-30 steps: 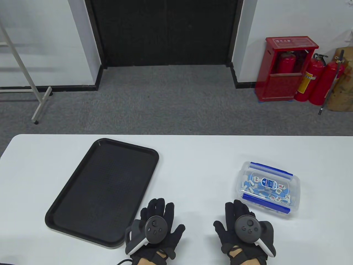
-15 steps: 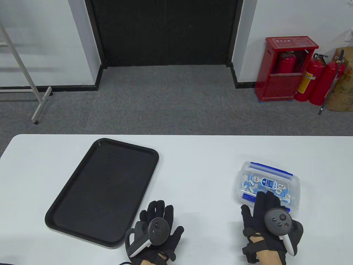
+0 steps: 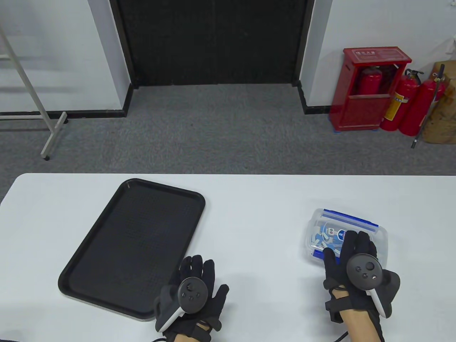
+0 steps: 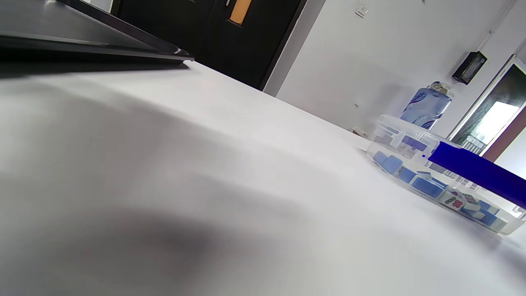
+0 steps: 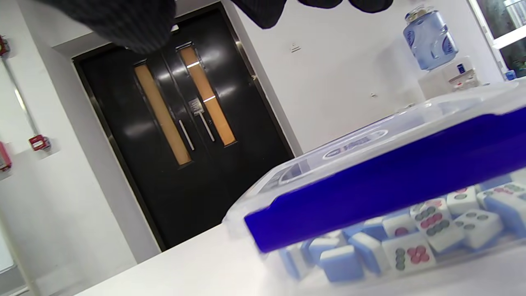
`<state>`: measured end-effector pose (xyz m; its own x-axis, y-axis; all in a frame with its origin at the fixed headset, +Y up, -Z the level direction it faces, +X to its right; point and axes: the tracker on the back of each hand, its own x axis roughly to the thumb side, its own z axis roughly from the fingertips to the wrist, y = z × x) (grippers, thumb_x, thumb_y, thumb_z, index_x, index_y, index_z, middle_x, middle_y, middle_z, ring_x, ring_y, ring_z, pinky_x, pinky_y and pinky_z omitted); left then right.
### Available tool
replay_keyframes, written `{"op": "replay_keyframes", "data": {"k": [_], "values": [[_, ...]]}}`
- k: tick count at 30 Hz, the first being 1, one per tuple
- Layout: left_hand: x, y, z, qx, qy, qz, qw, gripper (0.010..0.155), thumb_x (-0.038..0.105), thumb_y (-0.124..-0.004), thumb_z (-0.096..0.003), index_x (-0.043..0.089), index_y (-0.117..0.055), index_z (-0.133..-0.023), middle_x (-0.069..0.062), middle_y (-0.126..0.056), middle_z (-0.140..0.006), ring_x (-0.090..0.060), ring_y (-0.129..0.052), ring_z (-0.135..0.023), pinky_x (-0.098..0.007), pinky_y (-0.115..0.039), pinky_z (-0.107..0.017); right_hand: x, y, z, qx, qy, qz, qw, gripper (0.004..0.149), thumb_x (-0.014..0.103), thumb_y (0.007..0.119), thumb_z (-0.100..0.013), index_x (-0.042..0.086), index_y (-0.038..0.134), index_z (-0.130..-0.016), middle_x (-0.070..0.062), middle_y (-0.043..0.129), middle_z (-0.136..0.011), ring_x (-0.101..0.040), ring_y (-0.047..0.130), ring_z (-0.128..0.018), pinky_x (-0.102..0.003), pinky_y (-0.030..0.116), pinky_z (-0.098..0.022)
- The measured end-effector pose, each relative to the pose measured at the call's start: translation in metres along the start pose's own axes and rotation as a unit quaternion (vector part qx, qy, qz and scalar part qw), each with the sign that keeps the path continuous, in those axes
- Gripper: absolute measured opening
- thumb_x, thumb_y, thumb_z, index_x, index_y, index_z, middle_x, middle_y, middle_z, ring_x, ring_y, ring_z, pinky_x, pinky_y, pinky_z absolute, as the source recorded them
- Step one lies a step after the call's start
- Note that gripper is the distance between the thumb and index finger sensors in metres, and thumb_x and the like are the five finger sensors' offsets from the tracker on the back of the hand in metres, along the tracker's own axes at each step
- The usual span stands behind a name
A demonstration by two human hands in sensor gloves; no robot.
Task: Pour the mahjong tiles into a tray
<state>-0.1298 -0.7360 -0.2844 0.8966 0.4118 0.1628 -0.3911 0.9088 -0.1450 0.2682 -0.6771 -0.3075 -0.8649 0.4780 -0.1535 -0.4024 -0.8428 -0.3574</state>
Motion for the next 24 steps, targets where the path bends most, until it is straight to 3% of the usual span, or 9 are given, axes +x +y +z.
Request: {"op": "replay_keyframes", "data": {"k": [12, 16, 24], "values": [[0.002, -0.004, -0.006, -0.012, -0.003, -0.002, 1.0, 0.078, 0.064, -0.056, -0.0539, 0.021, -0.033, -0.114, -0.012, -0.018, -0.118, -0.036, -0.001, -0.106, -0.059, -0.009, -0.066, -0.086, -0.019, -0.036, -0.011, 0.144, -0.049, 0.988, 0.079, 0.052, 0.071, -0.042, 0.013, 0.043, -0.104, -0.022, 0.035, -0.111, -0.052, 0.037, -0.099, -0.066, 0.037, -0.067], [0.007, -0.006, -0.005, -0.018, -0.007, -0.006, 1.0, 0.078, 0.064, -0.056, -0.0538, 0.021, -0.033, -0.114, -0.012, -0.018, -0.118, -0.036, -0.001, -0.106, -0.059, -0.009, -0.066, -0.116, -0.013, -0.047, 0.001, 0.188, -0.122, 0.974, 0.078, 0.051, 0.072, -0.043, 0.013, 0.042, -0.104, -0.021, 0.034, -0.111, -0.052, 0.036, -0.099, -0.067, 0.035, -0.067], [0.013, -0.004, -0.002, -0.015, -0.018, 0.01, 1.0, 0.078, 0.064, -0.056, -0.0539, 0.02, -0.033, -0.114, -0.013, -0.019, -0.118, -0.036, -0.002, -0.106, -0.059, -0.009, -0.066, -0.14, 0.008, -0.073, 0.031, 0.221, -0.197, 0.955, 0.077, 0.048, 0.076, -0.043, 0.016, 0.042, -0.105, -0.018, 0.035, -0.112, -0.053, 0.035, -0.099, -0.067, 0.035, -0.067]]}}
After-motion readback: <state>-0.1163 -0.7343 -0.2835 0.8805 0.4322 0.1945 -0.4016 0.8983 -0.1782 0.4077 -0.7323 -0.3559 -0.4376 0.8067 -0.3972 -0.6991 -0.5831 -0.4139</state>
